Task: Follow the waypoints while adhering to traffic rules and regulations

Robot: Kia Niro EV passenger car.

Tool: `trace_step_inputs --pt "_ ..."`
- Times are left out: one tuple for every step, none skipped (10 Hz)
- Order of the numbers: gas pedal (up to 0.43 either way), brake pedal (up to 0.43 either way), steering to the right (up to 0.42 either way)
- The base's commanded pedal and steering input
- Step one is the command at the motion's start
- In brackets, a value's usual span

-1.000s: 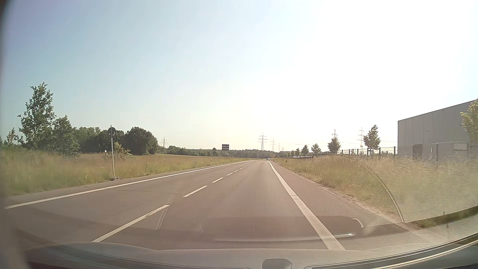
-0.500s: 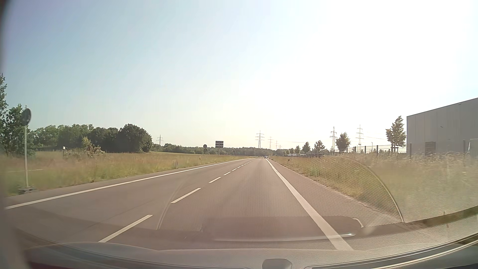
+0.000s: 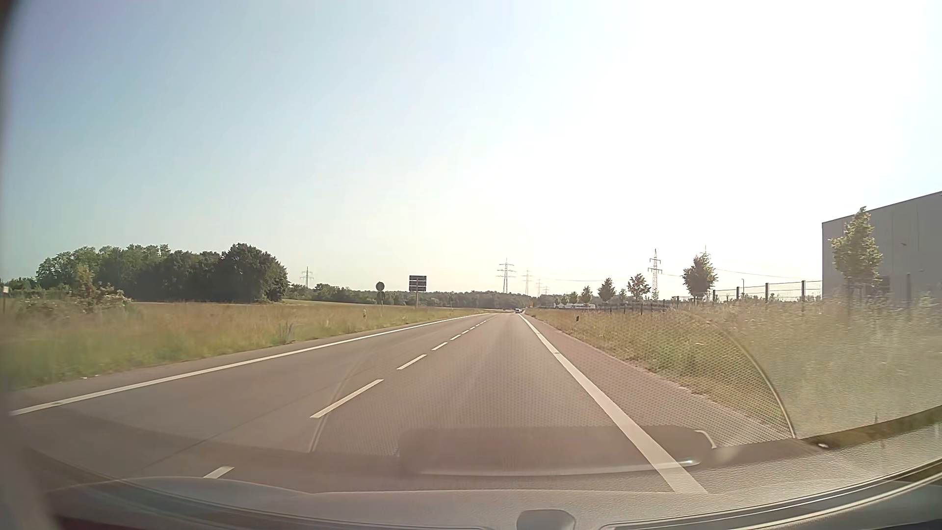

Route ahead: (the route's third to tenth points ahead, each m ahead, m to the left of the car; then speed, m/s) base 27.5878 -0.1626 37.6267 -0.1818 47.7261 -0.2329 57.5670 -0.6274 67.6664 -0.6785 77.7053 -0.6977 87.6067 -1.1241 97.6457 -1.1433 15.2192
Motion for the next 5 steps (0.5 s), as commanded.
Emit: trace_step_inputs --pt "0.169 0.018 0.009" --pt "0.169 0.018 0.008" --pt "0.169 0.018 0.008" --pt "0.169 0.018 0.006" --pt "0.169 0.018 0.006"
